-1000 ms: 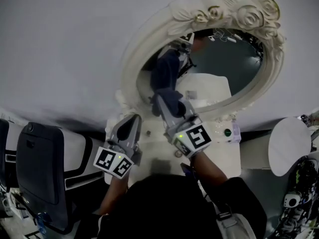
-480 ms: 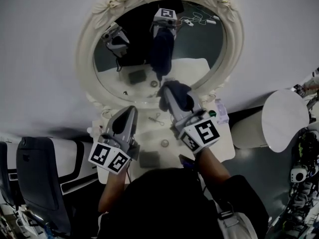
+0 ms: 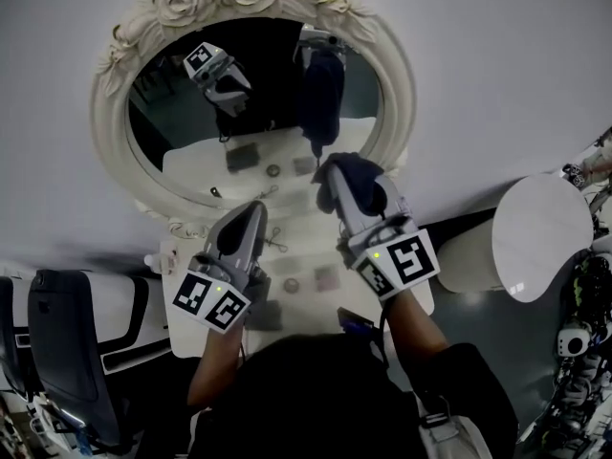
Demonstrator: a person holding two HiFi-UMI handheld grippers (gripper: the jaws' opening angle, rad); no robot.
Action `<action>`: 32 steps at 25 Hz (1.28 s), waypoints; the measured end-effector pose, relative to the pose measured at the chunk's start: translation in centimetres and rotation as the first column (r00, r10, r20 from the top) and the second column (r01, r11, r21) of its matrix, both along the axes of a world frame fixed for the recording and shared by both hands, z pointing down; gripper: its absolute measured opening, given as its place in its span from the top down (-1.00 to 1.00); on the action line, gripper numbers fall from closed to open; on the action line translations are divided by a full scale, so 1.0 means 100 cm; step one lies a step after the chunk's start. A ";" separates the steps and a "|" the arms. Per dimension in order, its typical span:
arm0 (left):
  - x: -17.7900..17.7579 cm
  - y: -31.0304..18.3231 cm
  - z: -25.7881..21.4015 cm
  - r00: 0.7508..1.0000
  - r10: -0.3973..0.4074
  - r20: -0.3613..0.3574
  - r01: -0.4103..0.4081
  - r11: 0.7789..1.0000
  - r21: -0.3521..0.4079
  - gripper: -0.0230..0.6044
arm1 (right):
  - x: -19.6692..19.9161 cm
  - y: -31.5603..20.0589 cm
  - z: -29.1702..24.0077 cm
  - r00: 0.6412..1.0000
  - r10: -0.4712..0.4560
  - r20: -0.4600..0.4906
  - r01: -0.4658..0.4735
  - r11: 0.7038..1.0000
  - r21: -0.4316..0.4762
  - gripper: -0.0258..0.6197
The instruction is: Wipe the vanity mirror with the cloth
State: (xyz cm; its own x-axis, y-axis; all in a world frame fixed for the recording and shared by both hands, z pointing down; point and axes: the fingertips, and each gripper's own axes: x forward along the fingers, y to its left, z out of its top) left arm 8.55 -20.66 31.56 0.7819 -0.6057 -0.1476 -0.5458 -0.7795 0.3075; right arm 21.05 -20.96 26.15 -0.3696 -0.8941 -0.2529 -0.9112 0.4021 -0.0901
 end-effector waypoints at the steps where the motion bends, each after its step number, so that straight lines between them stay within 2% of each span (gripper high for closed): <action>1: 0.002 -0.001 0.001 1.000 -0.003 0.003 0.003 1.000 -0.002 0.92 | 0.002 -0.002 0.000 1.000 -0.003 -0.001 0.003 1.000 -0.002 0.83; 10: 0.018 -0.013 -0.009 1.000 -0.016 0.009 0.016 1.000 0.012 0.92 | 0.027 -0.025 -0.002 1.000 0.013 0.009 -0.013 1.000 0.010 0.83; 21: 0.020 -0.037 -0.012 1.000 0.006 -0.003 -0.006 1.000 0.012 0.92 | 0.045 -0.059 -0.023 0.998 0.051 0.021 -0.052 0.997 0.051 0.83; 32: 0.023 -0.057 -0.004 0.999 0.028 -0.020 -0.028 1.000 -0.011 0.92 | 0.043 -0.076 -0.026 0.999 0.050 0.004 -0.050 0.997 0.061 0.83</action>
State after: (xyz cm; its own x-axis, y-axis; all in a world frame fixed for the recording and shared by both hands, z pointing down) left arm 10.89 -26.39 31.14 0.7954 -0.5856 -0.1563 -0.5179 -0.7906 0.3267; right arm 25.40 -28.52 23.54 -0.3245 -0.8941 -0.3086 -0.9300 0.3612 -0.0685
